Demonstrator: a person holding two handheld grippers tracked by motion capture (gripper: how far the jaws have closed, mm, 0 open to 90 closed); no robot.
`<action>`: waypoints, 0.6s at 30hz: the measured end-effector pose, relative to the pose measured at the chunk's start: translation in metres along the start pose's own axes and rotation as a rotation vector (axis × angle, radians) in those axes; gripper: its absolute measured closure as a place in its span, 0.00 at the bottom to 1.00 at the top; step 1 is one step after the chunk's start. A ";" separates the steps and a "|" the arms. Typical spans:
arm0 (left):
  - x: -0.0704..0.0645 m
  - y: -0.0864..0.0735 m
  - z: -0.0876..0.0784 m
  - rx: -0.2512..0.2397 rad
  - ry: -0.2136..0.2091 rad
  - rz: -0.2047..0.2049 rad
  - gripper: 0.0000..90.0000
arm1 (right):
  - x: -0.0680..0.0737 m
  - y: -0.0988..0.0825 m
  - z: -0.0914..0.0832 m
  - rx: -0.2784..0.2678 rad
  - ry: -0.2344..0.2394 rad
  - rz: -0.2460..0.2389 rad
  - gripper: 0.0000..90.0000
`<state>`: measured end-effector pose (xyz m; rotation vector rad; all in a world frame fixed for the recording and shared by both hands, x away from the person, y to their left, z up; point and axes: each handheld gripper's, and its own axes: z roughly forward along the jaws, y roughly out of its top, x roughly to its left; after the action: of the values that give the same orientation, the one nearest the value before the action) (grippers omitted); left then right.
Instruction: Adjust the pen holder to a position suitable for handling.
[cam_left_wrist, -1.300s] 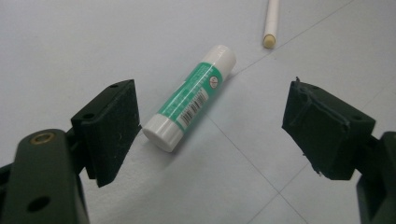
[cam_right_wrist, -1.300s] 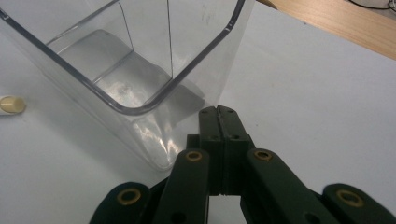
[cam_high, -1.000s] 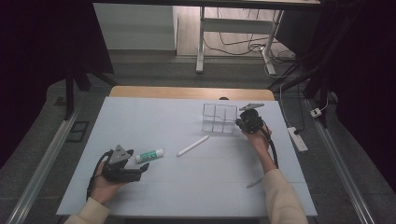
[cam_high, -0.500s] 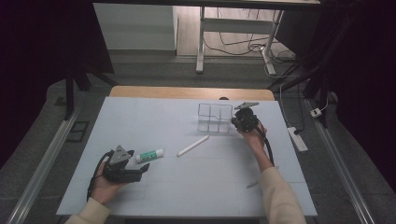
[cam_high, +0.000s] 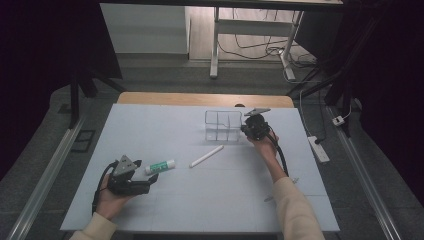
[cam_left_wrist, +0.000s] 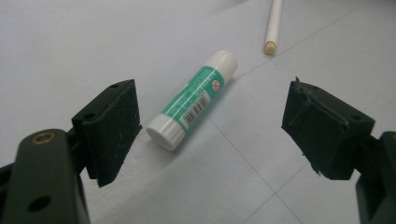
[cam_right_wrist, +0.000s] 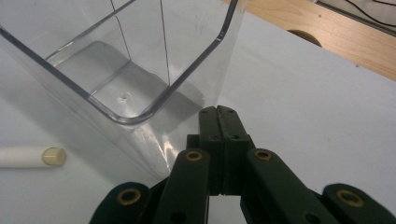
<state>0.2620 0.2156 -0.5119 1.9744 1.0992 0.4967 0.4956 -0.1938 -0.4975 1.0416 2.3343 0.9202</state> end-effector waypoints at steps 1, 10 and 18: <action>0.000 0.000 0.000 -0.001 -0.002 -0.002 0.22 | 0.000 0.000 0.000 -0.001 -0.001 -0.004 0.99; 0.001 -0.001 0.002 0.007 0.002 0.002 0.22 | 0.009 0.005 0.006 0.000 0.005 -0.022 0.99; 0.000 -0.001 0.002 0.010 0.006 0.005 0.22 | 0.021 0.010 0.011 -0.002 0.028 -0.042 0.99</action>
<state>0.2630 0.2154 -0.5142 1.9863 1.1025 0.5009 0.4934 -0.1681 -0.5000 0.9807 2.3685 0.9266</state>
